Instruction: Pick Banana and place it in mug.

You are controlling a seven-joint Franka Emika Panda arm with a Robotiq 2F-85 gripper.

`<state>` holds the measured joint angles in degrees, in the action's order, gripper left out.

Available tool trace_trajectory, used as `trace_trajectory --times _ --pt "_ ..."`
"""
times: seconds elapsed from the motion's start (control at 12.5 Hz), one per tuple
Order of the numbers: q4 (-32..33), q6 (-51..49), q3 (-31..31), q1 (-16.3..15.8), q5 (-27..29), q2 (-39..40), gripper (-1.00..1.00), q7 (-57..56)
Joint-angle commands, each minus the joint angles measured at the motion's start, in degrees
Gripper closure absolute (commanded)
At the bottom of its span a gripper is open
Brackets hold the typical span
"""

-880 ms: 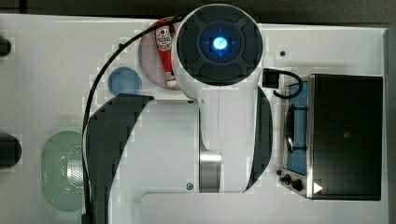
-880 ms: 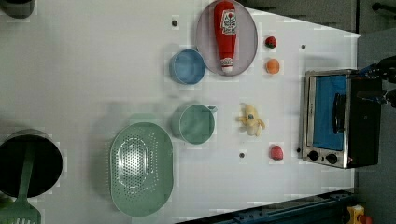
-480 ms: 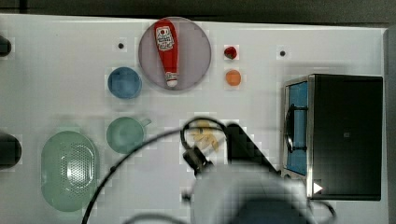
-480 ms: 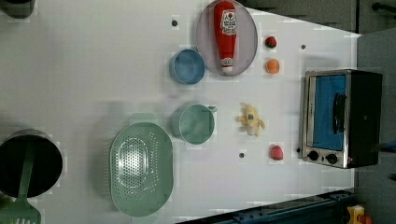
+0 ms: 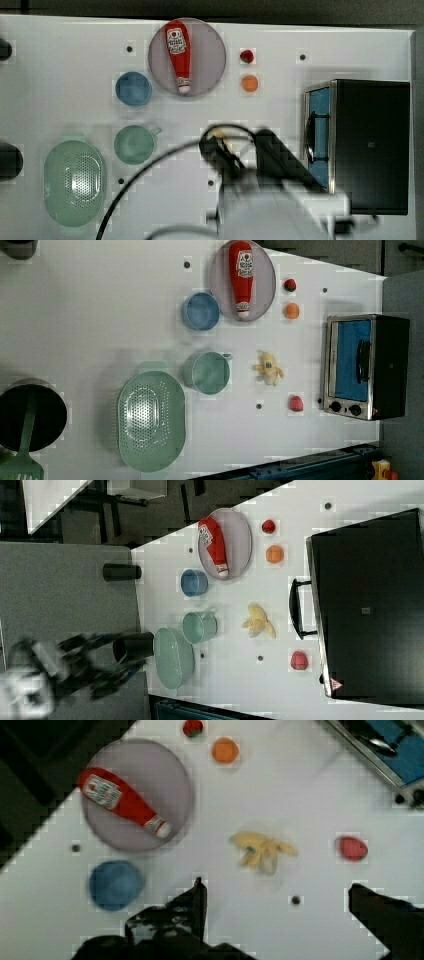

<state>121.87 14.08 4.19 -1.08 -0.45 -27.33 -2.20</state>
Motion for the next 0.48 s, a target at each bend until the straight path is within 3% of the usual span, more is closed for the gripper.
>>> trace_trajectory --times 0.08,0.48 --pt "10.3 6.1 0.14 -0.5 0.08 9.29 -1.0 -10.4" --pt "16.36 24.2 0.21 -0.48 0.08 21.02 -1.0 -23.61"
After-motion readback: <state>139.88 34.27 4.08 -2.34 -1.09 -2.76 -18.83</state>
